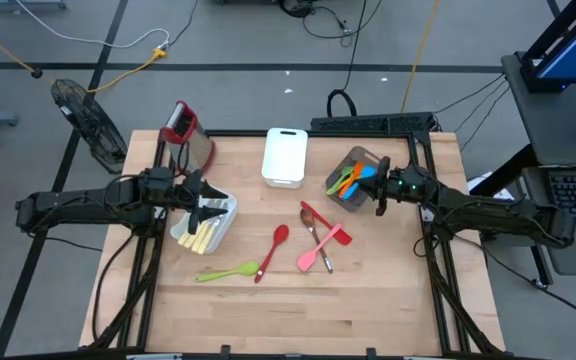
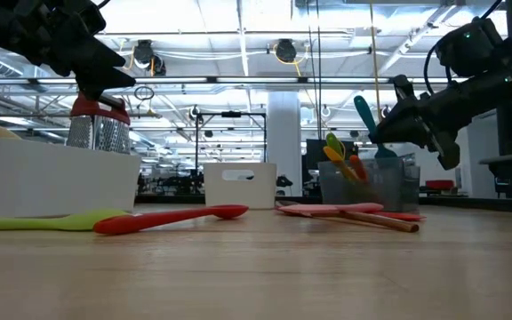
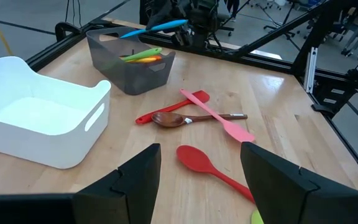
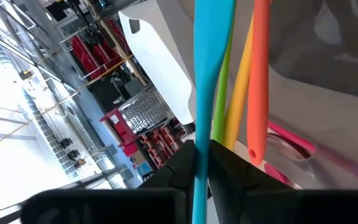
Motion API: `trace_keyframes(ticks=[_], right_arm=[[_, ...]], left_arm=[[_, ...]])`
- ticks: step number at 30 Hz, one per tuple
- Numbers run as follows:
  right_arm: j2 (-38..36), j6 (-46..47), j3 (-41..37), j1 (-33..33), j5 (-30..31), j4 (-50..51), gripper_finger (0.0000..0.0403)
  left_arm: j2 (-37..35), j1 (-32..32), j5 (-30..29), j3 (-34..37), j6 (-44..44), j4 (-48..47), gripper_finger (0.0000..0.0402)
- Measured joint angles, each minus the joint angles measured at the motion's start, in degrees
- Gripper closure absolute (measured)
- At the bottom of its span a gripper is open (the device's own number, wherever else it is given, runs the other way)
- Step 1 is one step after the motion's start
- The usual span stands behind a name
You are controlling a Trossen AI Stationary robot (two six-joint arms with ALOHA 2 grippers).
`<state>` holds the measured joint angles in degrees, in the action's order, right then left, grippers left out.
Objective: Pick & Place Kitchen Items
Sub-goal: Put the blue spatula into the black bin
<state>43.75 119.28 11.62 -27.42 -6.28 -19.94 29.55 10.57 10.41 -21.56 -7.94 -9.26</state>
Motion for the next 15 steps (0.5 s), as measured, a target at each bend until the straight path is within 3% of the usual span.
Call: trace_keyframes(ticks=[8, 15], right_arm=[[0.2, -2.2, 0.0, 0.0, 0.2, 2.3, 0.0366], [0.2, -3.7, 0.0, 0.0, 0.1, 4.3, 0.0324]], left_arm=[[0.0, 0.0, 0.0, 0.0, 0.0, 0.0, 0.0174], [0.0, 0.0, 0.0, 0.0, 0.0, 0.0, 0.0174]])
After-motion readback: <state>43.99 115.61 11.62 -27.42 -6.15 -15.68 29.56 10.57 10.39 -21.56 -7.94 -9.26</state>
